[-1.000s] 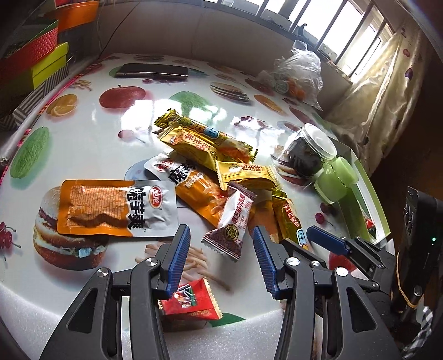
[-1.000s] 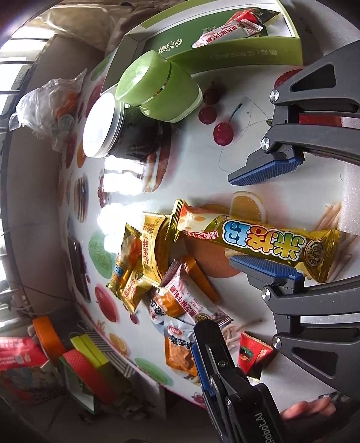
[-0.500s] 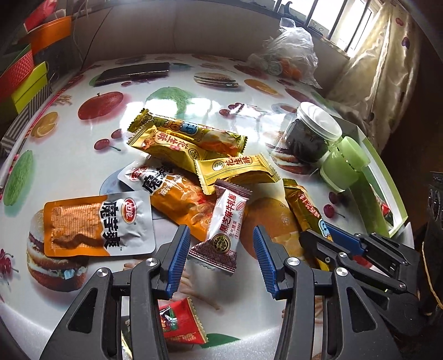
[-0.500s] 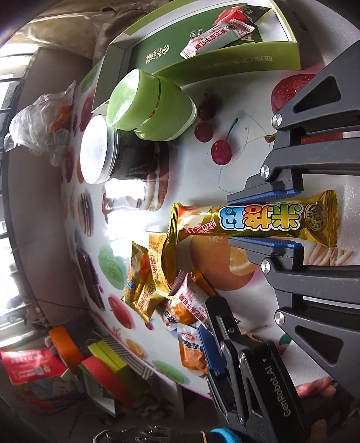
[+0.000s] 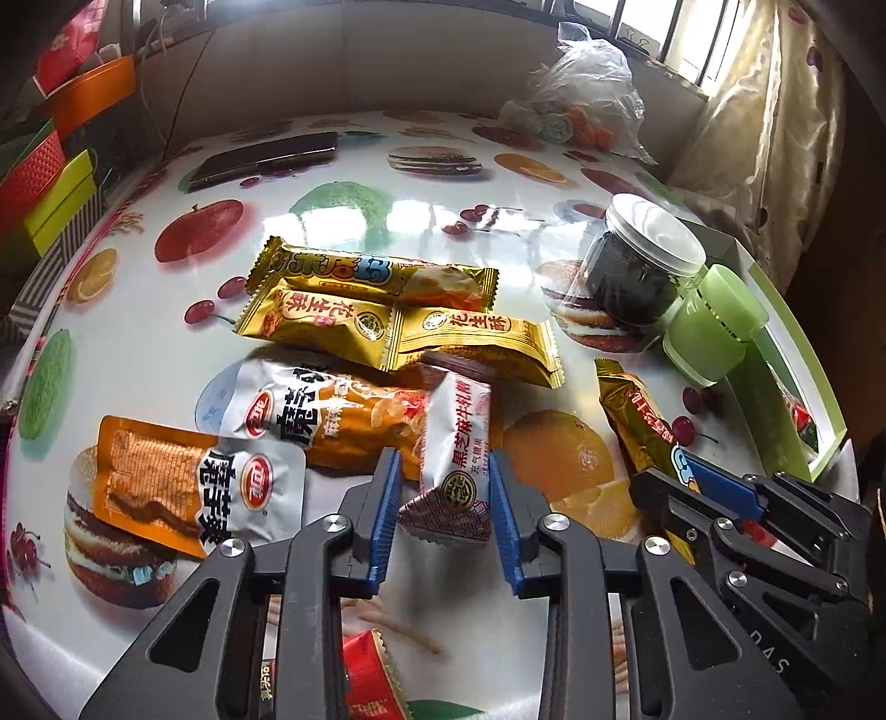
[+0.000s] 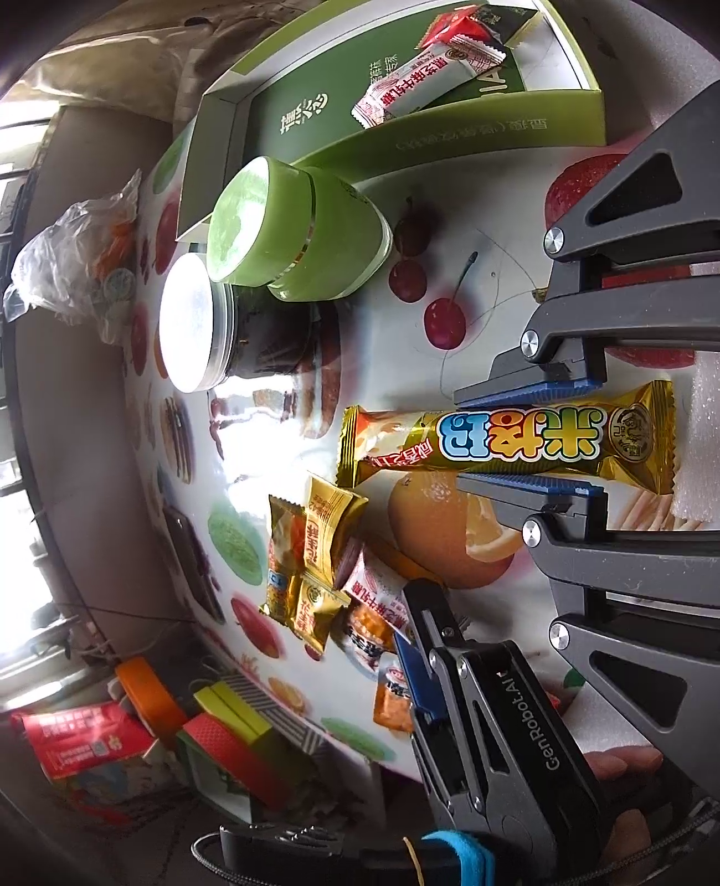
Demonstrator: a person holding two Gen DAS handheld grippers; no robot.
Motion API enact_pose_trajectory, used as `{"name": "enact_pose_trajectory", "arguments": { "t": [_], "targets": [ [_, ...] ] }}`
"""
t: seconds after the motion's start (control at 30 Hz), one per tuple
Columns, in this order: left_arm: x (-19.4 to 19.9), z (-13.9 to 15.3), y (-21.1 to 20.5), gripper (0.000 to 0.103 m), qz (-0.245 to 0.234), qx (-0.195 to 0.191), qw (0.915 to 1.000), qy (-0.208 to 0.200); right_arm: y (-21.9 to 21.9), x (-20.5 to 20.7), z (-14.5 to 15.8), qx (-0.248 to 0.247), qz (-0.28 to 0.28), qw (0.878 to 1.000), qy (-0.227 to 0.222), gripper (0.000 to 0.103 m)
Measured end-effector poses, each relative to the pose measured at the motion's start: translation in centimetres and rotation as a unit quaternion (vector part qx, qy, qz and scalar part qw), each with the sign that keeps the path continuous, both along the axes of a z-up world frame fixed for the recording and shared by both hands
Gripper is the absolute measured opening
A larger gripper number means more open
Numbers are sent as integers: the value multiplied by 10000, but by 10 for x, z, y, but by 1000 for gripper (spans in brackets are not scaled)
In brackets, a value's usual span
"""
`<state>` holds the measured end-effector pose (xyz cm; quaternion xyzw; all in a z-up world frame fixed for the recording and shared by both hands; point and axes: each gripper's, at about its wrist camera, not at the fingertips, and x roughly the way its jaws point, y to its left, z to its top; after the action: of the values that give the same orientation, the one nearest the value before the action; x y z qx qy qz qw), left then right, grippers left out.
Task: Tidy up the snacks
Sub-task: 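Grasp the white-red milk candy bar with the left tool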
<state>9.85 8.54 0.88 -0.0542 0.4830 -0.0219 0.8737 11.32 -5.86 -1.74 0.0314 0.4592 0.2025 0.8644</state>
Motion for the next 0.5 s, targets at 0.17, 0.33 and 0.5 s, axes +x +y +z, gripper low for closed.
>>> {"name": "enact_pose_trajectory", "arguments": {
  "t": [0.17,0.33,0.5],
  "targets": [
    [-2,1,0,27,14,-61,10000,-4,-1,1,0,24,-18,10000,9,21],
    [-9,4,-1,27,25,-221,9997,-59,-1,1,2,68,-5,10000,-30,21],
    [-14,12,-2,27,51,-302,9994,-176,-3,-1,7,90,-34,9999,-123,21]
  ]
}}
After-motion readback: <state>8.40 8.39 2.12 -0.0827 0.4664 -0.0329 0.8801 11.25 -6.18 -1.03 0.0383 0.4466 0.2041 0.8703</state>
